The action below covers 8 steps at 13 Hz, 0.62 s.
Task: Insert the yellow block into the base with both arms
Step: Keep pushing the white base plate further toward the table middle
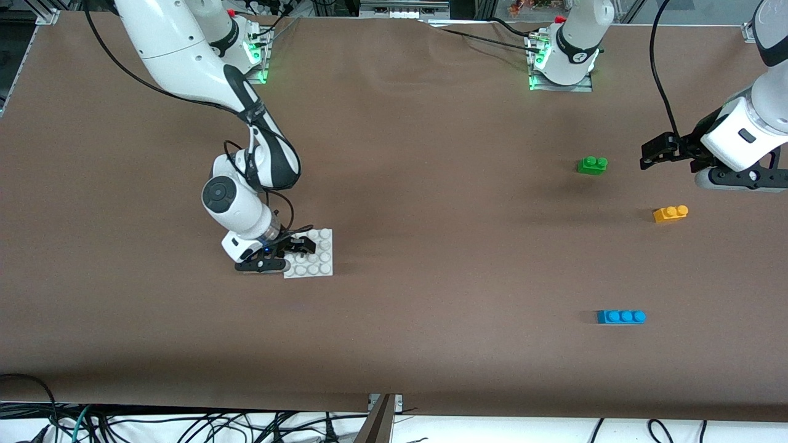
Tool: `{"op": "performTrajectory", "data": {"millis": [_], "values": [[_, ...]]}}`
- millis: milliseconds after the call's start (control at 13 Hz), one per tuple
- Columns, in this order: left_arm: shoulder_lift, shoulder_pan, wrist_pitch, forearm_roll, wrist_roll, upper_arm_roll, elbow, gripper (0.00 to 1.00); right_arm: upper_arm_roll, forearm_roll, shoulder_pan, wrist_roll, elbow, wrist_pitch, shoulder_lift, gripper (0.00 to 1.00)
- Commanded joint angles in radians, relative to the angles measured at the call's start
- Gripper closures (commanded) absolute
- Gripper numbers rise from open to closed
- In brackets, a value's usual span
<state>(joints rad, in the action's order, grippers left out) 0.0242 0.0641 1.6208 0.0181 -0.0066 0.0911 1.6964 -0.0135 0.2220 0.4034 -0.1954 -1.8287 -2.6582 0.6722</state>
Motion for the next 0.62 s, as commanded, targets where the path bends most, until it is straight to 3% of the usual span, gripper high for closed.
{"op": "performTrajectory", "data": {"millis": [0, 540], "values": [[-0.001, 0.003, -0.01, -0.013, -0.006, 0.007, -0.006, 0.0, -0.002, 0.019, 0.041, -0.042, 0.034, -0.012, 0.032, 0.35], [-0.001, 0.003, -0.012, -0.013, -0.006, 0.007, -0.004, 0.0, -0.008, 0.019, 0.123, -0.154, 0.077, -0.035, 0.072, 0.35]]}}
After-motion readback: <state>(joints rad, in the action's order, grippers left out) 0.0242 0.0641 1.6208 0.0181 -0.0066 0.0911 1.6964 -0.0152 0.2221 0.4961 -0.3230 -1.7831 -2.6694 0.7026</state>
